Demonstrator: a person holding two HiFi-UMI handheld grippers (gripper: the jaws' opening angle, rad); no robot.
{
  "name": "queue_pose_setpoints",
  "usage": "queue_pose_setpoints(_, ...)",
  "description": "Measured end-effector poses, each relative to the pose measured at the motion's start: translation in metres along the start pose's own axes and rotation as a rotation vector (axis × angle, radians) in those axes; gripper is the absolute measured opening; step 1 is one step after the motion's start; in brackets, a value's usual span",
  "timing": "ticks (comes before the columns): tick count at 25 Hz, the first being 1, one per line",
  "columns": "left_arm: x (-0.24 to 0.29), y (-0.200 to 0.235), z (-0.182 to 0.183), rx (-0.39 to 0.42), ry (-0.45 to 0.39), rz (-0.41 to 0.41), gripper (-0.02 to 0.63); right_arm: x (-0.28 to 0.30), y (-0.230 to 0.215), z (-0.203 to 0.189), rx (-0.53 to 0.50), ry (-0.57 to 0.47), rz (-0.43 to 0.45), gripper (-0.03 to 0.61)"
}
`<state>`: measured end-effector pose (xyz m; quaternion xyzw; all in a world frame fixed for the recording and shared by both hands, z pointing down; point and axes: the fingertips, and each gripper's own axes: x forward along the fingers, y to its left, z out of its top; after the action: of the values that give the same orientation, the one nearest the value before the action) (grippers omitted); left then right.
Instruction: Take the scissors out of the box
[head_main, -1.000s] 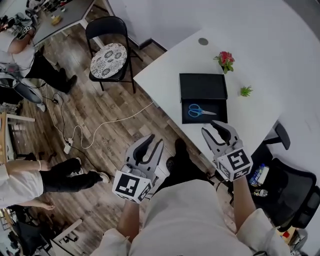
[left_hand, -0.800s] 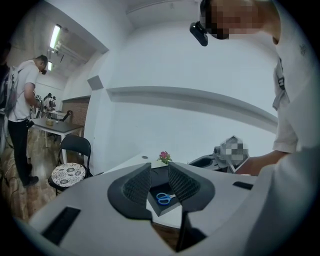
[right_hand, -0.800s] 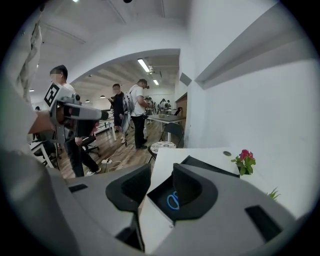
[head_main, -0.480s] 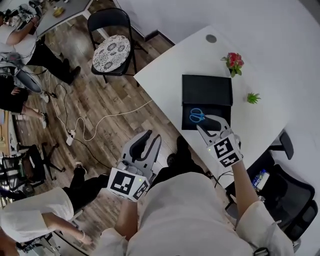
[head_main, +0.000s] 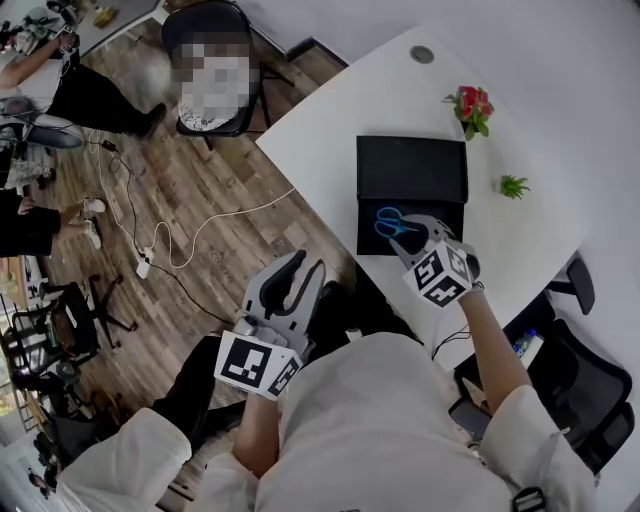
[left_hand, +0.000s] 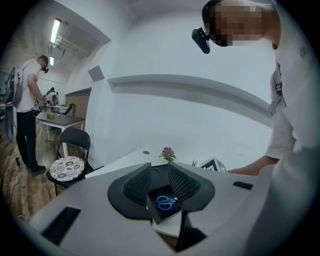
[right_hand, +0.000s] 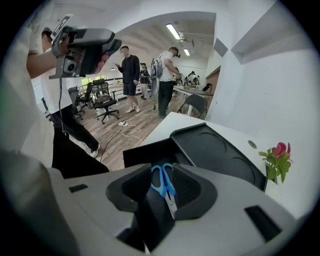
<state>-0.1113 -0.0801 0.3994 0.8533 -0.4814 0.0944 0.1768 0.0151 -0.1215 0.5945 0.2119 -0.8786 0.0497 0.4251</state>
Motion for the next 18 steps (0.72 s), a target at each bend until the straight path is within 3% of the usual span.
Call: queue_pose_setpoints(18, 0.017, 0.012, -0.012, -0.043, 0.037, 0.002, 0.117, 0.052, 0.0, -0.03, -0.073, 0.144, 0.077, 0.137)
